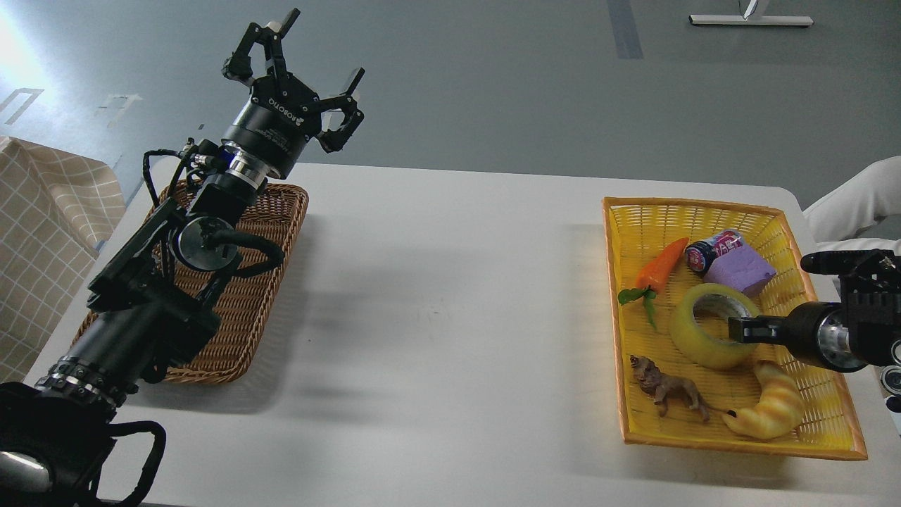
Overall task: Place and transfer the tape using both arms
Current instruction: 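Grasp the yellow tape roll's rim with the right gripper and lift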
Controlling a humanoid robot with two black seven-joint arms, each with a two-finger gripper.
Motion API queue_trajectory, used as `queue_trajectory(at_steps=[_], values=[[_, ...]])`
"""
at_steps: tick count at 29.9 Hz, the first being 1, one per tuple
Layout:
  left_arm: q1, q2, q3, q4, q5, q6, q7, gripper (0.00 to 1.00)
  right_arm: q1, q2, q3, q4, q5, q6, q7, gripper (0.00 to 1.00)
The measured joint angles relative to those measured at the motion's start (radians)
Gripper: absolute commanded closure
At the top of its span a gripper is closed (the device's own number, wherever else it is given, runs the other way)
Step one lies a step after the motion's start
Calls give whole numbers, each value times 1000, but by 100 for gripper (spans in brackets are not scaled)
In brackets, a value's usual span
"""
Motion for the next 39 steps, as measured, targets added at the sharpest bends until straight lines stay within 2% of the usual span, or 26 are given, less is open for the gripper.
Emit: queue_trajectory(at_steps=[2,4,7,9,11,21,31,39], values=[[0,1,0,0,0,0,0,2,0,0,0,0,0,0,-1,59],[0,1,0,0,0,0,0,2,-1,1,0,0,2,0,-4,70],[0,1,0,0,0,0,0,2,-5,1,-1,0,4,0,-5,81],[0,0,0,0,0,0,0,2,-6,1,-1,0,5,0,-5,95],[0,0,0,0,0,0,0,2,-5,1,-1,-1,7,0,-6,100],[0,-2,0,4,0,0,0,2,13,-1,3,19,15,0,-6,100],[1,0,-1,9,0,0,0,2,42,-117,65,184,39,0,-5,100],[1,-2,-3,8,0,0,0,2,130,-139,113,218,44,0,-5,100]])
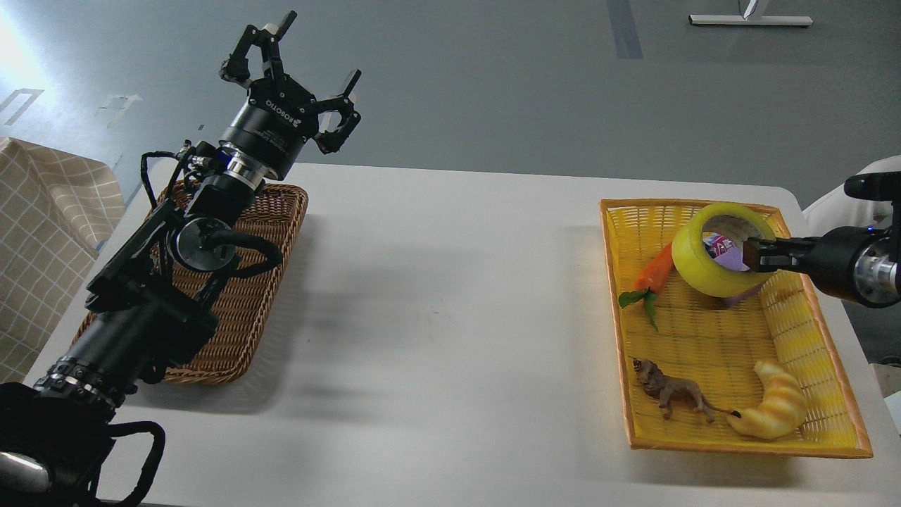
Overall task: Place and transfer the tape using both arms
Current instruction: 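Grasp the yellow tape roll's rim with the right gripper and lift, then carry the tape roll toward the table center with the right gripper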
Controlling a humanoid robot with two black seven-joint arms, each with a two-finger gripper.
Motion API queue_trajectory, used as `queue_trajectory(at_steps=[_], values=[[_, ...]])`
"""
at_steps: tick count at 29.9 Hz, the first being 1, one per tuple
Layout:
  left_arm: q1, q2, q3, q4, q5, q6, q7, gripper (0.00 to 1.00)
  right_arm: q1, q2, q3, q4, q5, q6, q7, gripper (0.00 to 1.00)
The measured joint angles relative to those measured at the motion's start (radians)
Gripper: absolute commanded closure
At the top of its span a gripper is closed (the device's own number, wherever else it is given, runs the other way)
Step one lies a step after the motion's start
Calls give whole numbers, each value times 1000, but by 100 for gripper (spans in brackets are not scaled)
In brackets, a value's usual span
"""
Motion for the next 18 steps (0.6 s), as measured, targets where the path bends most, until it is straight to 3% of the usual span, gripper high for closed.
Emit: queue_trajectory(at_steps=[6,18], values=[[-1,-2,-1,-6,0,0,0,2,80,61,-4,-9,0,0,2,100],[-8,-3,0,-12,0,0,-1,2,200,324,-75,-108,-19,0,1,100]])
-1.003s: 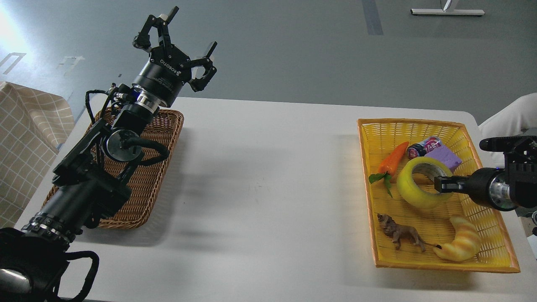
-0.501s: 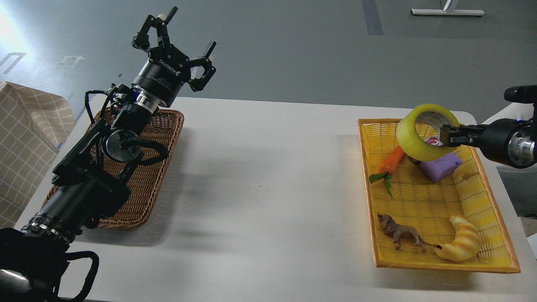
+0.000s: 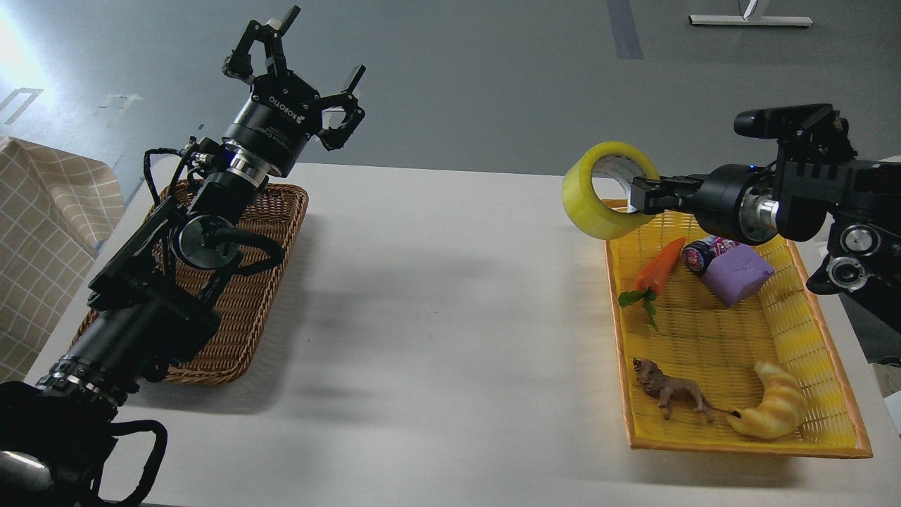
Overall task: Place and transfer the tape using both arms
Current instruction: 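Carry the tape roll toward the table center with the right gripper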
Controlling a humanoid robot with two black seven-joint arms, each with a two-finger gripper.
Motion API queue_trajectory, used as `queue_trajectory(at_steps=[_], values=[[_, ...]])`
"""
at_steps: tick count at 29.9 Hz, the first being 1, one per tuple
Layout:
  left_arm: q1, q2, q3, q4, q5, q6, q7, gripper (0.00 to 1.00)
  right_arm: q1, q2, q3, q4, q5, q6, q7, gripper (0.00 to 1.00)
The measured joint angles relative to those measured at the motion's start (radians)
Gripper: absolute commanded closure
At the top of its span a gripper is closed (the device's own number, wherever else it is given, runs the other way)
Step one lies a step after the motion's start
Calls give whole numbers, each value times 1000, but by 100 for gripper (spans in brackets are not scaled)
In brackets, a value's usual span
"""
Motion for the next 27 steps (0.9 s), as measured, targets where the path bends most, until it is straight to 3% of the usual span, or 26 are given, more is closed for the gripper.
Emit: queue_trajectory(at_steps=[13,27], values=[[-7,-1,0,-1,0,0,1,2,121,335,-160,-269,-3,0,0,100],[-7,-15,0,-2,0,0,1,2,143,511,-269,-408,-1,0,0,100]])
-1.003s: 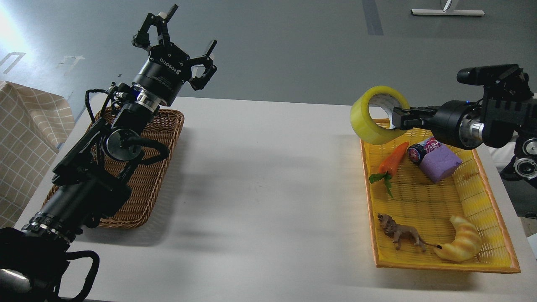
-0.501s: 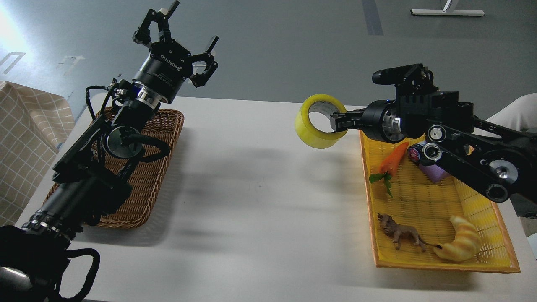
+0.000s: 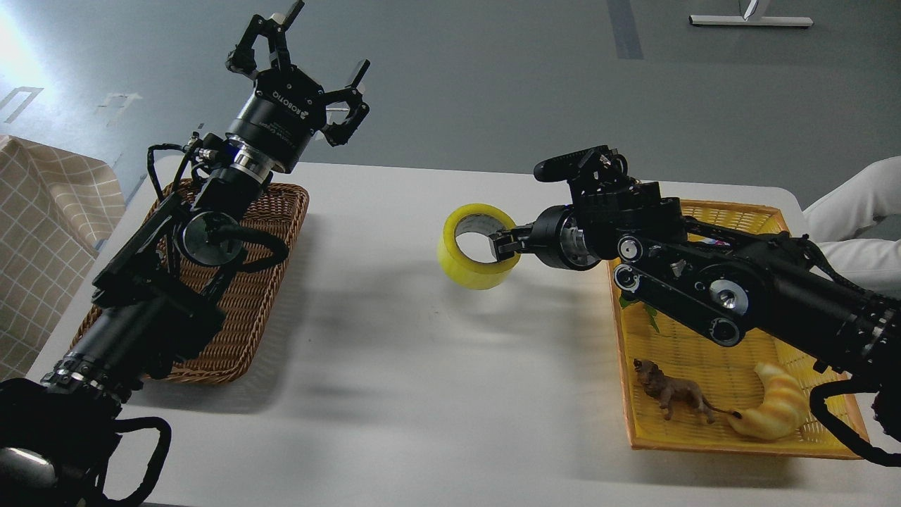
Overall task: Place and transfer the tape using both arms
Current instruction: 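Carry the tape roll toward the table center with the right gripper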
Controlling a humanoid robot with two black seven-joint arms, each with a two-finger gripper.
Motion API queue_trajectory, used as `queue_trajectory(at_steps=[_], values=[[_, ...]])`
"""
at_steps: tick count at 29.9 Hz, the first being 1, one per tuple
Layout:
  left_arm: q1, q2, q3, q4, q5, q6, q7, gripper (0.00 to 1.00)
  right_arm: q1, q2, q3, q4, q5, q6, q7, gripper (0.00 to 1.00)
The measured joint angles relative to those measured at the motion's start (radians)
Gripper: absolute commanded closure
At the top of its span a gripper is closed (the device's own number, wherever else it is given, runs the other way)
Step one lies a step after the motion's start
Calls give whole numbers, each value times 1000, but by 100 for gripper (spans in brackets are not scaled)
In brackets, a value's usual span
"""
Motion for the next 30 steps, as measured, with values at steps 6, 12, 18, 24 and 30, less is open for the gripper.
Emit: queue_trajectory(at_steps=[6,12,18,24,30], values=[[-1,-7,0,-1,0,0,0,2,-2,79,-18,-66,-2,0,0,100],[-1,-9,1,-1,0,0,0,2,-5,133,-23,-133,-2,0,0,100],[1,-11,1,-1,0,0,0,2,0,140,-58,-176,-2,0,0,100],[-4,-11,1,-1,0,0,0,2,2,141,-64,-205,-4,0,0,100],[-4,-16,1,-3,0,0,0,2,4,141,-66,-216,-5,0,0,100]])
